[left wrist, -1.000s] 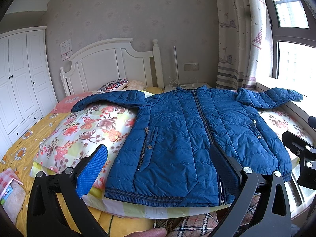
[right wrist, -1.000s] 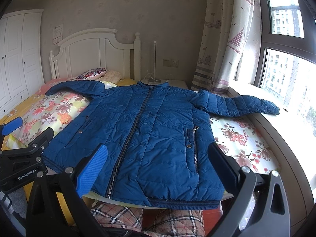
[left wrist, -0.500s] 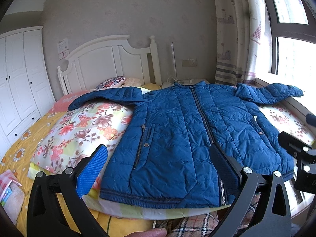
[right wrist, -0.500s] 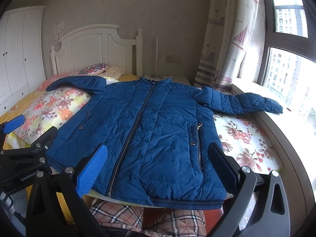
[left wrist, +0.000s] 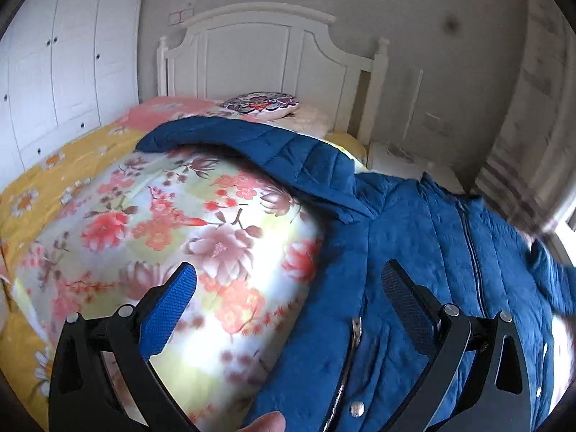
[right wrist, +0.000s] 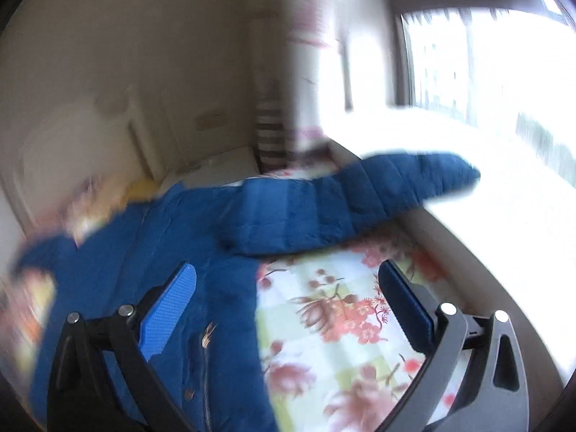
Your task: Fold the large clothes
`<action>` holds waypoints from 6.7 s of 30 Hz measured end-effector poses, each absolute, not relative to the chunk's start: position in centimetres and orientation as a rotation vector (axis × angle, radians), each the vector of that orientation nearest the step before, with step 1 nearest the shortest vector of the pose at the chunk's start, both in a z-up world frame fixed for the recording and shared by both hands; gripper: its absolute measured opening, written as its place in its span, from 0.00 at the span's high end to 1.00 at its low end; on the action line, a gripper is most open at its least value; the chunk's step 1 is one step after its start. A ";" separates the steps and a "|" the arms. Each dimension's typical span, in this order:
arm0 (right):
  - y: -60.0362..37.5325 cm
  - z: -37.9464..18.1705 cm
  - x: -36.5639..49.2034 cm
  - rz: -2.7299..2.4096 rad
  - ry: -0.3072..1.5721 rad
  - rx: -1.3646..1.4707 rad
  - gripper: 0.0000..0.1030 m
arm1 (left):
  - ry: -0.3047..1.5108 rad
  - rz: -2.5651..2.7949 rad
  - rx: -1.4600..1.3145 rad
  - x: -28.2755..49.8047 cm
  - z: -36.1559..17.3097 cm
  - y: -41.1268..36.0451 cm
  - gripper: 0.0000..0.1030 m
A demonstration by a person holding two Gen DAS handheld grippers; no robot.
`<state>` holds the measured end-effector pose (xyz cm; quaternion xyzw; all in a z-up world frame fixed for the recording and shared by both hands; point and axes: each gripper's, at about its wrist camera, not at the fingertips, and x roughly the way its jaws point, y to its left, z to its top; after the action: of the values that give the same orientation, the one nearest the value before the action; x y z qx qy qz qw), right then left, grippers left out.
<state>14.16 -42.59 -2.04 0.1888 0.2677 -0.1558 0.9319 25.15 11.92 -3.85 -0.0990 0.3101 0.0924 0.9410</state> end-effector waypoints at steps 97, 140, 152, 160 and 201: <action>-41.9 -13.2 22.3 -0.132 0.403 0.826 0.40 | 0.609 -0.565 0.392 38.7 -7.2 -28.7 0.75; -37.6 -11.9 30.4 0.027 0.734 0.647 0.36 | 0.764 -0.338 -0.657 42.5 -14.1 1.7 0.92; -40.8 -14.2 31.7 -0.021 0.616 0.840 0.96 | 0.845 -0.393 -0.843 43.3 -16.5 3.3 0.81; -43.1 -15.9 30.2 -0.015 0.585 0.996 0.93 | 0.789 -0.411 -0.925 42.8 -16.7 3.8 0.58; -41.1 -14.7 29.0 0.063 0.582 0.867 0.98 | 0.755 -0.196 -0.454 40.0 -10.6 4.0 0.89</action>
<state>28.95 -41.13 -14.68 0.4140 0.2778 0.0300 0.8663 39.96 3.96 -10.65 -0.2195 0.3647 -0.0947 0.8999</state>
